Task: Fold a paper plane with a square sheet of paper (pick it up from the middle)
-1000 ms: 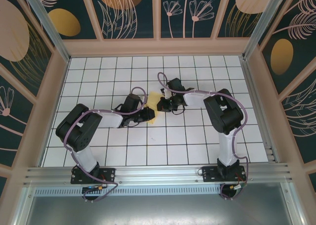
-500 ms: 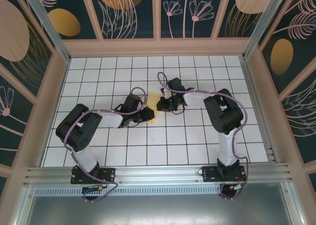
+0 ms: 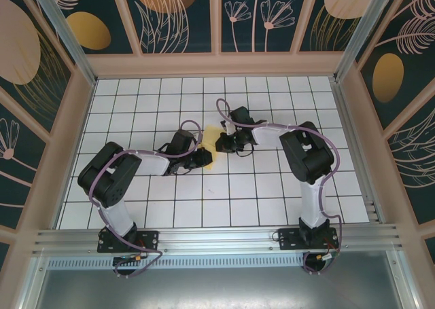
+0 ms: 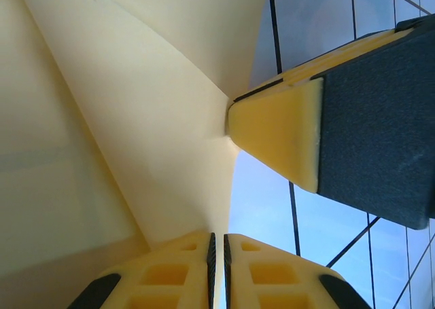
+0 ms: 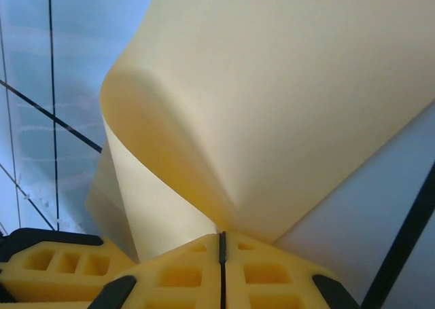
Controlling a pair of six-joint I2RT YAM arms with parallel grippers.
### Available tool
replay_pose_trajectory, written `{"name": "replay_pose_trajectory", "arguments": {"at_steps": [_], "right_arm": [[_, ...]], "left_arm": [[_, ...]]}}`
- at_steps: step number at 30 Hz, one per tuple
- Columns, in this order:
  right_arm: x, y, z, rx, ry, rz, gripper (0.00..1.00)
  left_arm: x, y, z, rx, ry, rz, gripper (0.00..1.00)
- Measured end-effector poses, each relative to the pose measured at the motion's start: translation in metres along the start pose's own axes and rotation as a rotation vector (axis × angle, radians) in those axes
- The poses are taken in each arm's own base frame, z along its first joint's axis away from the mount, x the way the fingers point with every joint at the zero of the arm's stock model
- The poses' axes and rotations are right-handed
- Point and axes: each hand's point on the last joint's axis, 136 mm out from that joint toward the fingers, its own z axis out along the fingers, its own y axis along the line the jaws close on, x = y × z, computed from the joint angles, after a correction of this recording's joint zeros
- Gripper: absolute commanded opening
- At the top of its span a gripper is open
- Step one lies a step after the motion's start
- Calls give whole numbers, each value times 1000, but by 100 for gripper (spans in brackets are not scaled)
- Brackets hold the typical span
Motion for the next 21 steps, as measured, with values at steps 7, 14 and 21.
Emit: {"name": "replay_pose_trajectory", "arguments": {"at_steps": [7, 14, 21], "right_arm": [[-3, -1, 2, 6, -3, 0, 10], [-4, -1, 3, 5, -4, -1, 10], [-5, -1, 3, 5, -6, -1, 10]], "left_arm": [[0, 0, 0, 0, 1, -1, 16], [1, 2, 1, -4, 3, -2, 14], [4, 7, 1, -28, 11, -12, 12]]}}
